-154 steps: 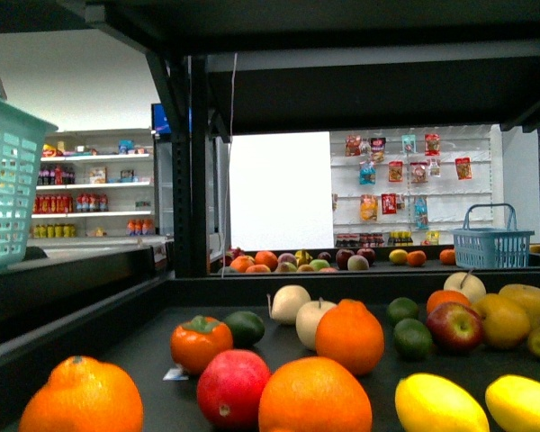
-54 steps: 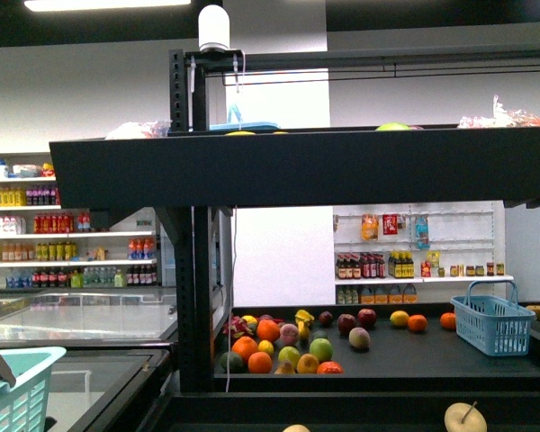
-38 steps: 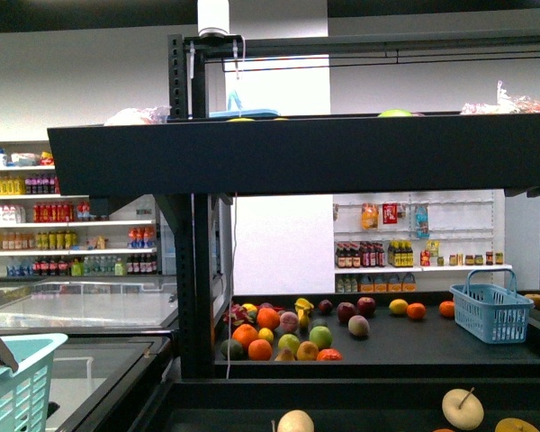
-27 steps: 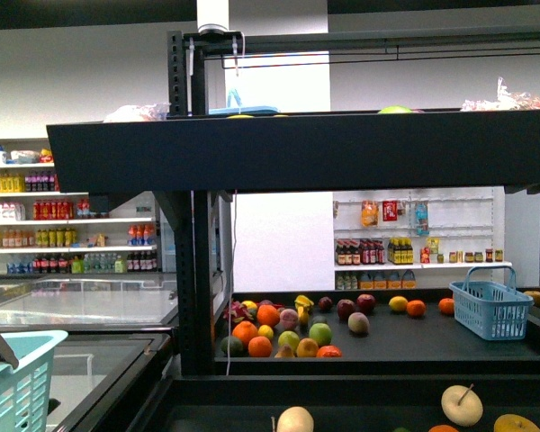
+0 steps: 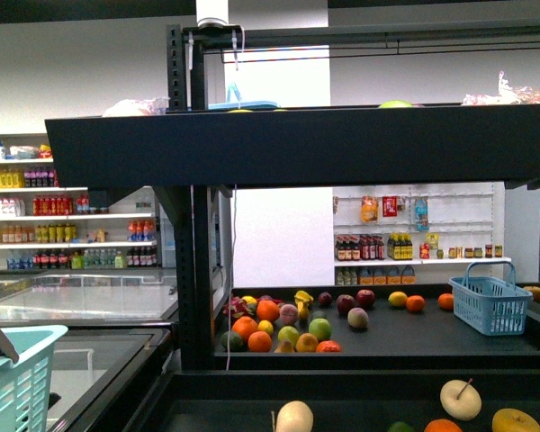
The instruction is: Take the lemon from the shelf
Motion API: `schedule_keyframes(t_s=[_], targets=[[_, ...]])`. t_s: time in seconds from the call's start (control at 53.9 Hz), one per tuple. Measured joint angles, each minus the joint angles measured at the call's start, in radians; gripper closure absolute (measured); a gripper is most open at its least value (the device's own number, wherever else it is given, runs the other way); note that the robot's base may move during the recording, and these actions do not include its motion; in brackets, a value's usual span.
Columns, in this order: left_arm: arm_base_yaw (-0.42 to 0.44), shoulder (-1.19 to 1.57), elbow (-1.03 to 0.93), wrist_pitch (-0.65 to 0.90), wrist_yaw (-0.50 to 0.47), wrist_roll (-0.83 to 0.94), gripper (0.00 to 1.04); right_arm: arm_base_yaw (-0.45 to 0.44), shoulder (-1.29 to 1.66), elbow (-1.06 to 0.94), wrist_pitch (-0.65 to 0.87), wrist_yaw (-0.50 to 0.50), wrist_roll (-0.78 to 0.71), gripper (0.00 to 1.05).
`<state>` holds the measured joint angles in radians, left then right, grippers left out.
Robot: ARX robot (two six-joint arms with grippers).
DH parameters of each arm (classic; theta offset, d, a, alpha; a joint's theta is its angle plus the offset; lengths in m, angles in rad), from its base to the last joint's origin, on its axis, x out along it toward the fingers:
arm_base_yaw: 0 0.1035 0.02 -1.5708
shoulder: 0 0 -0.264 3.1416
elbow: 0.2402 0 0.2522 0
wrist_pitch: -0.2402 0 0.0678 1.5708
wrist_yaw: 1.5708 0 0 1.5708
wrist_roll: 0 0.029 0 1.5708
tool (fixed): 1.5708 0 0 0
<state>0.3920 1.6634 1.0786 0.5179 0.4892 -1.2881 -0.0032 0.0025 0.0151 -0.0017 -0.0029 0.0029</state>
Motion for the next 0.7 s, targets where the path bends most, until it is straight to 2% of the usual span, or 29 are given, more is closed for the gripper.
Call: schedule_keyframes(t_s=[0.241,0.371,0.464,0.63,0.705], targets=[[-0.013,0.05,0.046,-0.006,-0.031,0.002,0.09,0.0,0.0,0.0,0.0,0.0,0.0,0.08],[-0.005,0.058,0.055,-0.025,-0.034,0.009,0.31,0.0,0.0,0.0,0.0,0.0,0.0,0.08],[0.003,0.072,0.057,-0.041,-0.039,0.021,0.54,0.0,0.0,0.0,0.0,0.0,0.0,0.08],[0.005,0.076,0.056,-0.045,-0.044,0.026,0.82,0.0,0.0,0.0,0.0,0.0,0.0,0.08],[0.004,0.075,0.056,-0.049,-0.039,0.021,0.86,0.0,0.0,0.0,0.0,0.0,0.0,0.08]])
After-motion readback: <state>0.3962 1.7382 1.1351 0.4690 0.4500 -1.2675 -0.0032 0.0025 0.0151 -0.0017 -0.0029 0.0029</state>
